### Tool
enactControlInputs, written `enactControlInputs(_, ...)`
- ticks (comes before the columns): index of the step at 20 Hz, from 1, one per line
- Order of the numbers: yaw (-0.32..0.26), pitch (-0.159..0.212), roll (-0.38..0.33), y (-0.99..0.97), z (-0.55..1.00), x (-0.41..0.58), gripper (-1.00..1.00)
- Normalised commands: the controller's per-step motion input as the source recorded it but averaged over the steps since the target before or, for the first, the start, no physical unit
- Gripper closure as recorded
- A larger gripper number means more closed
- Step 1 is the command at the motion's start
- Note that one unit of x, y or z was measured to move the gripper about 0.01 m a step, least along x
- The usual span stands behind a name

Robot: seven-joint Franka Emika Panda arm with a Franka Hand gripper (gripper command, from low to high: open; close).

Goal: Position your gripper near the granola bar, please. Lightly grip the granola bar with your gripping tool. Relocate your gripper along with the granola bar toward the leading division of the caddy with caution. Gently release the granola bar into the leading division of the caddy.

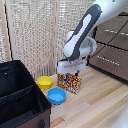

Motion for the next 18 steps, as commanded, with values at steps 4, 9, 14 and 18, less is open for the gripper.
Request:
enactControlInputs(4, 0.092, 0.066, -0.081, 0.28, -0.10, 0.000, 1.00)
enactControlInputs(9, 0.034, 0.034, -0.024, 0.15, -0.01, 0.000, 1.00)
enactControlInputs(14, 0.024, 0.007, -0.011, 0.09, 0.00, 0.008, 1.00)
enactControlInputs(18, 0.000, 0.018, 0.000, 0.00, 0.00, 0.091, 1.00)
